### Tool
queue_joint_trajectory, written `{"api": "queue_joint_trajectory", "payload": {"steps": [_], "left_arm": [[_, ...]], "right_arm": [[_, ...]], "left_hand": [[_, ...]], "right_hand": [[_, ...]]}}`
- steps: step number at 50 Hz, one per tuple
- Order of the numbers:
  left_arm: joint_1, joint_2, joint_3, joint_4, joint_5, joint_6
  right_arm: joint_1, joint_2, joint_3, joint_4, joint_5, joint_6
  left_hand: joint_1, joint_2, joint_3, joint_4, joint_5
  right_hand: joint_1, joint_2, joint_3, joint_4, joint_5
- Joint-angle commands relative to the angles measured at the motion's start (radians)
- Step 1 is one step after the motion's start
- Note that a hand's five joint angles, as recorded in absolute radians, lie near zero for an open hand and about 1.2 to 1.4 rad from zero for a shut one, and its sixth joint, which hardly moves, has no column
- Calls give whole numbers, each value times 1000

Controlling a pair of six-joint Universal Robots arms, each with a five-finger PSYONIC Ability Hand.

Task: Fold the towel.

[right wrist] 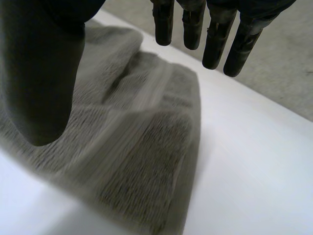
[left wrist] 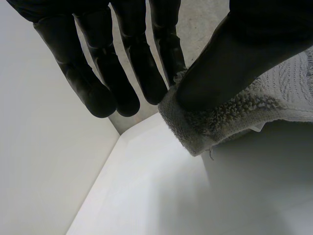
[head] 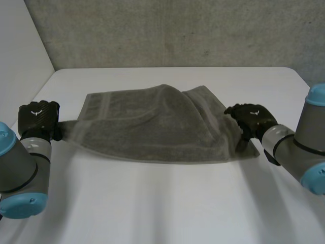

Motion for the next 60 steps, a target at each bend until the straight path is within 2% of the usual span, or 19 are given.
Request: {"api": "queue_joint_trajectory", "payload": {"steps": [1,6,11,43,60], "left_arm": [[0,0,-1,-1,0,0],[-2,0,-2,-1,0,0],[-2,2,-15,1,0,2],[-2,14,-27,1,20,2],[-2,16,-28,1,20,2]], "right_arm": [[-81,-3,104,-73,-56,-178],[-138,12,109,-113,-131,-255],[-146,58,91,-118,-167,-265],[-135,155,22,-150,-168,-275],[-137,181,19,-234,-159,-273]], "left_hand": [[7,-72,-151,-122,-231],[7,-72,-151,-122,-231],[7,-72,-151,-122,-231],[7,-72,-151,-122,-231],[7,-72,-151,-122,-231]], "right_hand": [[32,13,20,12,35],[214,195,202,193,217],[276,257,264,255,279],[329,310,317,309,332],[479,460,466,458,482]]}}
